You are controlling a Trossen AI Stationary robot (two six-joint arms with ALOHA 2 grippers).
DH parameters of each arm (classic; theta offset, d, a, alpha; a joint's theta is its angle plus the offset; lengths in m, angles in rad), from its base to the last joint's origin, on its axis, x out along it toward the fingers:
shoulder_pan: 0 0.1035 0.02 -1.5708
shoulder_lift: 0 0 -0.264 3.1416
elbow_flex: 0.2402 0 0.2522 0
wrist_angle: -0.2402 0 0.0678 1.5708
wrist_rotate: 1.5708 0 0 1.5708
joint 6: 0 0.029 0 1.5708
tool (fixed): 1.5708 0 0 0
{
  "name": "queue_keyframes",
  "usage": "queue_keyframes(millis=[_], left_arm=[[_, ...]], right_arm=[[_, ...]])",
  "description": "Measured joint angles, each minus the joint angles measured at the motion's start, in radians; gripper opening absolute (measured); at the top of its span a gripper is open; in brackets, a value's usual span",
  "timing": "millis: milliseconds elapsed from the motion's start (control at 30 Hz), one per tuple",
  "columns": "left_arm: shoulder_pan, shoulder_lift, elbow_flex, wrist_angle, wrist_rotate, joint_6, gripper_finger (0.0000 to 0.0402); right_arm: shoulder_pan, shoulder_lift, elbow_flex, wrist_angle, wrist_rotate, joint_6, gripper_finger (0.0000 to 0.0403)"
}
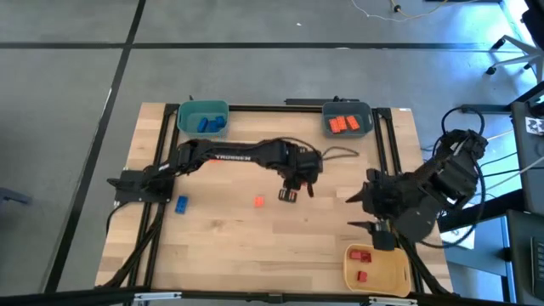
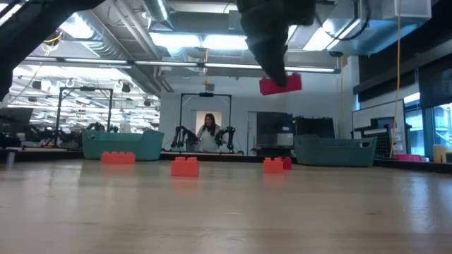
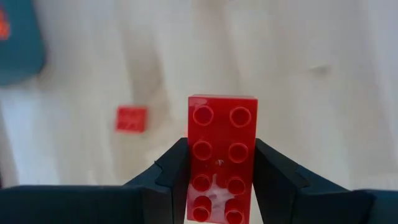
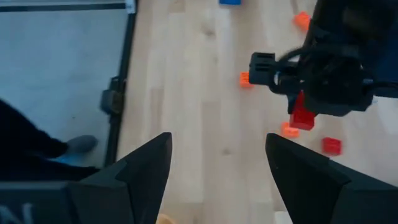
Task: Sort & place blocks by color
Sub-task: Put the red game piece into the yellow bin
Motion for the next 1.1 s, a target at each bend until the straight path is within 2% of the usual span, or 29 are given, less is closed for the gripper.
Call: queue_keyframes(millis=[100,200,433,533,767,967,1100], left_arm=[[-0.040,0.000,0.002,-0.002,-0.015,-0.006,0.0127],[-0.076,0.000,0.001,-0.002,-0.037,-0.029,0.0128],[-0.173,0.000,0.001,0.003,-0.035,-0.108,0.0128],[-0.212,0.000,0.001,0.018,-0.038,-0.138,0.0128],[-0.271,0.000,0.001,0.101,-0.068,-0.267,0.0128],[-0.279,0.000,0.001,0.164,-0.088,-0.361,0.0128],[-0.273,0.000,0.001,0.212,-0.097,-0.374,0.0128]], right_arm=[[0.056,0.000,0.000,-0.007,-0.001,0.055,0.0262],[0.101,-0.001,0.000,-0.043,0.026,0.196,0.0262],[0.178,-0.001,0.000,-0.230,0.114,0.483,0.0262],[0.203,-0.003,0.000,-0.218,0.133,0.471,0.0262],[0.288,-0.046,0.002,-0.221,0.262,0.402,0.0262],[0.389,-0.165,-0.003,-0.220,0.393,0.355,0.0262],[0.447,-0.280,-0.106,-0.223,0.456,0.376,0.0262]])
